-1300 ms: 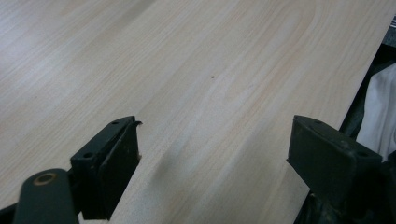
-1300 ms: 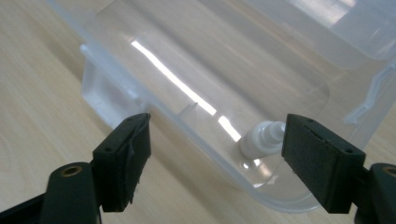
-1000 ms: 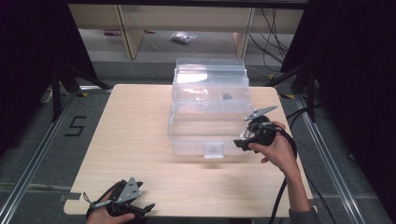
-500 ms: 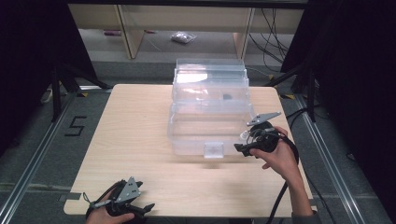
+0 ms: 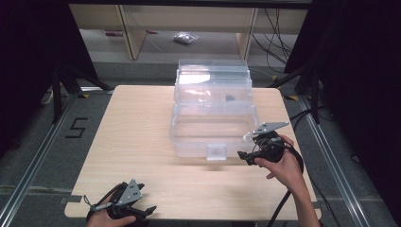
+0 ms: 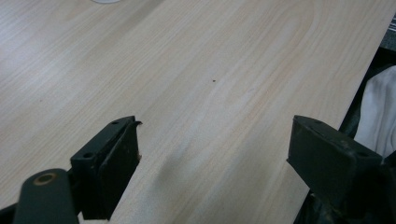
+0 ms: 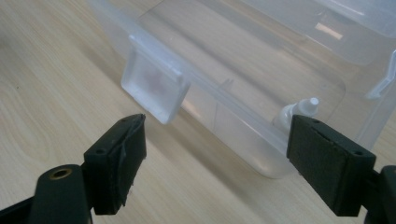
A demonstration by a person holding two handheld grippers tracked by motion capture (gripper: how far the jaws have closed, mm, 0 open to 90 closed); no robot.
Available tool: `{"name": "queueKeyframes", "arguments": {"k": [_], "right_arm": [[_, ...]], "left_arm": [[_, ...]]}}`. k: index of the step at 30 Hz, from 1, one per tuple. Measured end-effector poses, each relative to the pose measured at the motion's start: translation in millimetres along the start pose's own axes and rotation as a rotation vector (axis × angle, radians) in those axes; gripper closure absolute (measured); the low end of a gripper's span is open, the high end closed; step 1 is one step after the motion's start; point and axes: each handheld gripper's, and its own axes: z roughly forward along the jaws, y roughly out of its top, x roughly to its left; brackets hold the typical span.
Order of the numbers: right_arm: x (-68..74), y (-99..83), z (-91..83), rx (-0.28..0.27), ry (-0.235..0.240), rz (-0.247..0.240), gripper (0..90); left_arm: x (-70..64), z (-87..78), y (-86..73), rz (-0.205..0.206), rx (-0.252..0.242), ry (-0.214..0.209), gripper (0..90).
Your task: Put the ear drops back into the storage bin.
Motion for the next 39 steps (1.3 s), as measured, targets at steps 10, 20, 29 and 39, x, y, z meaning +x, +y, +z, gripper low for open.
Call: {"name": "queueKeyframes", "arguments": {"k": [10,20,29,39], "right_arm": [[6.2,-9.3,1.7,-0.018,0.005,-0.031,19.9],[13.1,-16.5,7.1,-0.032,0.009,-0.064,19.5],[14.7,-26.8,9.5,-0.016,0.016,-0.081,19.5],[18.7,-43.6,10.3,-0.011,0.018,-0.032,20.8]], "left_arm": [[-0.3,-0.2,0.3,-0.003,-0.008,0.000,16.0],[-1.6,0.2,0.0,-0.021,-0.001,0.001,16.0],[-1.7,-0.2,0.2,-0.020,-0.005,0.003,16.0],[-0.6,-1.2,1.2,0.011,0.000,0.003,16.0]]}}
